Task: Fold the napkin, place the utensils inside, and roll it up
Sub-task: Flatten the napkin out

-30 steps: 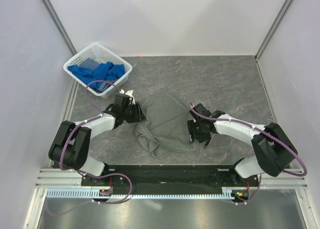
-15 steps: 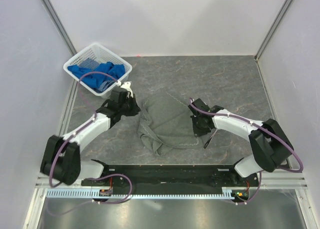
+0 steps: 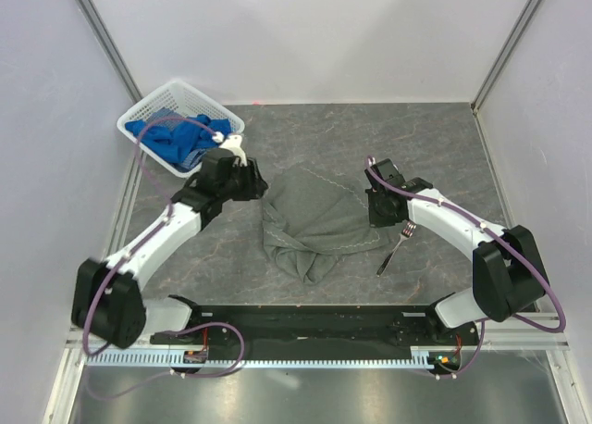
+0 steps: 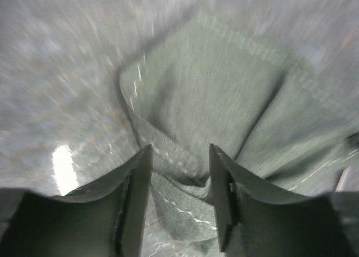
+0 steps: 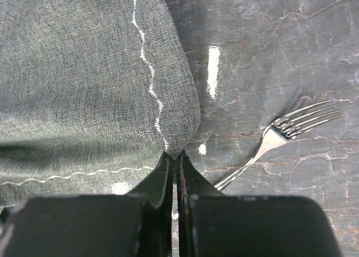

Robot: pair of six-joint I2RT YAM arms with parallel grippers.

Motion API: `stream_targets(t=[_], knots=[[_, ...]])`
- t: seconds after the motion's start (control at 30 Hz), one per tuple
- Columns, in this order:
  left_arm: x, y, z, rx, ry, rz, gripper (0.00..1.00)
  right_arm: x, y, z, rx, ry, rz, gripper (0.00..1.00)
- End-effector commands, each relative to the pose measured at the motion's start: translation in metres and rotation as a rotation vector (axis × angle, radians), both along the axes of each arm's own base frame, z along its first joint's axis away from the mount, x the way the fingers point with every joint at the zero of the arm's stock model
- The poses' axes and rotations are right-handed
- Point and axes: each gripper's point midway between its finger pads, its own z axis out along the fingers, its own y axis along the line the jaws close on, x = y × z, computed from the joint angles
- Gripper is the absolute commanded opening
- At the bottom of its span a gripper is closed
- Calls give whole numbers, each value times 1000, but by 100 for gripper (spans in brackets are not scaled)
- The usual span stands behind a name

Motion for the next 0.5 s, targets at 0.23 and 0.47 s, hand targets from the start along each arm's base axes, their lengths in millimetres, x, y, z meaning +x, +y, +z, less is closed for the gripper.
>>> stream_targets(t=[0.23, 0.47], knots=[[-9, -77, -78, 125, 222, -231, 67, -6, 7, -9, 48, 15, 16, 0], [-20, -66, -115, 303, 302, -194, 67, -7, 9, -13, 52, 23, 26, 0]])
